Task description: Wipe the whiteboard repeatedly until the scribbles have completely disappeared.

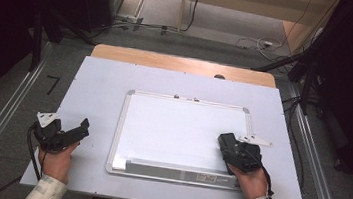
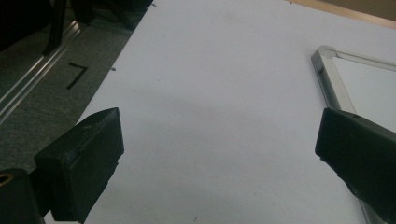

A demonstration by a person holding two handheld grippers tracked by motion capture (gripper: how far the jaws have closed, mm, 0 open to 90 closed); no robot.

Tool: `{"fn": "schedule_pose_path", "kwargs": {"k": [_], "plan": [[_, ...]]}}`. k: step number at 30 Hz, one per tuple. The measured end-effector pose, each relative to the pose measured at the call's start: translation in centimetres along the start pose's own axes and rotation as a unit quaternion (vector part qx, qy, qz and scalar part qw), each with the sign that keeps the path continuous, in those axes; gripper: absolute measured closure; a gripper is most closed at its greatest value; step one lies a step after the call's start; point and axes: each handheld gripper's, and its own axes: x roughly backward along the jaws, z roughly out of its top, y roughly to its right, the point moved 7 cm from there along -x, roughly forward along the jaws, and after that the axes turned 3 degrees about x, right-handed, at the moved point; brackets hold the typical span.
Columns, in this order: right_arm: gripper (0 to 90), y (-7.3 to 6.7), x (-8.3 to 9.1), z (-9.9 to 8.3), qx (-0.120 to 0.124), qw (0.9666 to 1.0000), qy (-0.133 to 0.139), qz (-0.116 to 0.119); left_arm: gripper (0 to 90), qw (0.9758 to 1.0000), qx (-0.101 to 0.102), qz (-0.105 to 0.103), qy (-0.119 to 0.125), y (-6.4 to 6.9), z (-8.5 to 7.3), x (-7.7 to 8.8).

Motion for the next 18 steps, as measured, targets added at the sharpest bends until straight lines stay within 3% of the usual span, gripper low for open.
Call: {"fn": "schedule_pose_path", "kwargs": {"k": [9,18], "plan": [[37.8,0.7,-0.4,0.4,-0.003,1.0,-0.001,-0.009,1.1,1.0,-0.002,0.001,-0.001,0.0,-0.1,0.0],[37.8,3.2,-0.9,0.9,-0.031,0.9989,-0.002,-0.037,1.1,1.0,0.0,0.001,0.0,-0.1,-0.1,0.1]]}}
